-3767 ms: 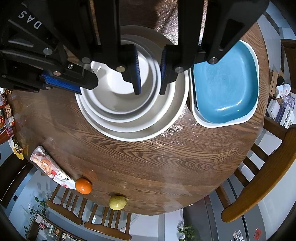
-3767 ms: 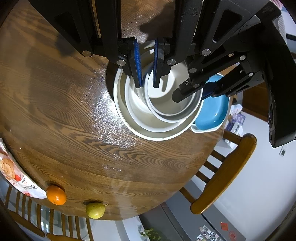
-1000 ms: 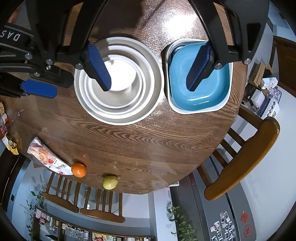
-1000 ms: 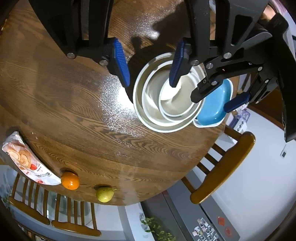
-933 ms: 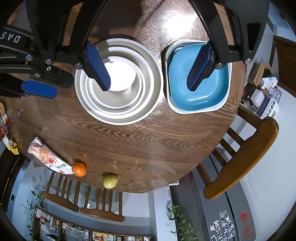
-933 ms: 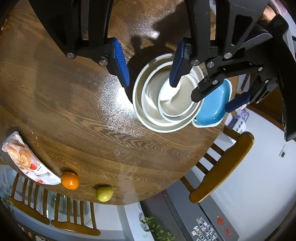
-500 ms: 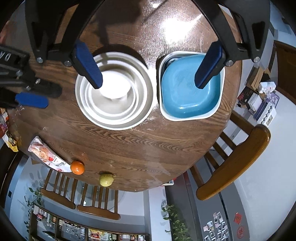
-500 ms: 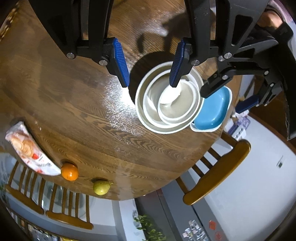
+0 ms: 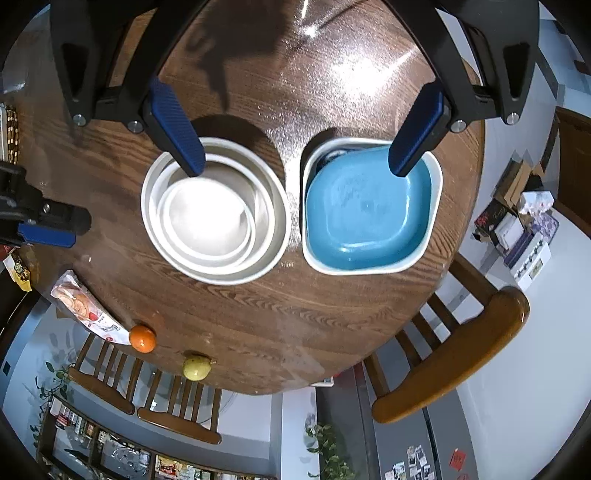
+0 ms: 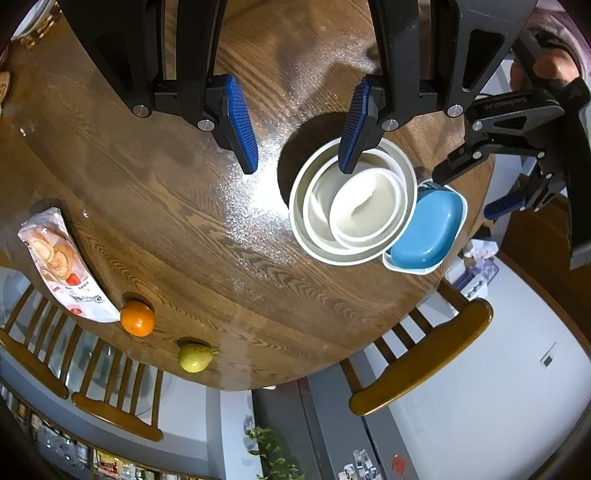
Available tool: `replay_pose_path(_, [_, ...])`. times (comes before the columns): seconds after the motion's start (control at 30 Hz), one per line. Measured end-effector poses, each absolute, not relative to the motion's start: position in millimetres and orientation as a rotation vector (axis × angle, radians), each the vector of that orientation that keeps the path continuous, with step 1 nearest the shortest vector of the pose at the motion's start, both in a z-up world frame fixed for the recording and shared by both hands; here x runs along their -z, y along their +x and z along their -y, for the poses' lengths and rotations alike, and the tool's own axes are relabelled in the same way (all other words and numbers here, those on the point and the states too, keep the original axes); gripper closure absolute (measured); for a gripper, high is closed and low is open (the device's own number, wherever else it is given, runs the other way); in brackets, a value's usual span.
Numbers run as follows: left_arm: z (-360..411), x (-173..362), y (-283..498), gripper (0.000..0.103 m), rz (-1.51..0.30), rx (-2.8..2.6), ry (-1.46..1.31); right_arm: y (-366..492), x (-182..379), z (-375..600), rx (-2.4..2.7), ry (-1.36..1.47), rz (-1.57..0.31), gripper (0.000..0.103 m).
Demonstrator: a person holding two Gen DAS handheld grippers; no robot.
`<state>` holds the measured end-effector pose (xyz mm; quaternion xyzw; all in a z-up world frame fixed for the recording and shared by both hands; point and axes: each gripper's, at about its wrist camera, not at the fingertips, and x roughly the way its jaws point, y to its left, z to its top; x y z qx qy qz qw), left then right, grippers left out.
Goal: Organize plates and bowls
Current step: 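Move both grippers to the rim of the large white bowl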
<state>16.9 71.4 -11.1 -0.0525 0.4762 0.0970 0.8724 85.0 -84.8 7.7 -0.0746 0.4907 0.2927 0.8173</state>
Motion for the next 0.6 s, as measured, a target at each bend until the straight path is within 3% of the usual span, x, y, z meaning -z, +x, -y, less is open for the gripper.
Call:
replay_pose_path(0.33, [-84,26,18,0.005,-1.031,-0.229,-0.210,93,18,87,-0.621,-0.013,-1.085,0.057])
replay_pose_path(0.6, [-92,32,29,0.023,-1.046,-0.224,-0.287,104,31,88,-0.586,0.059,-1.118,0.057])
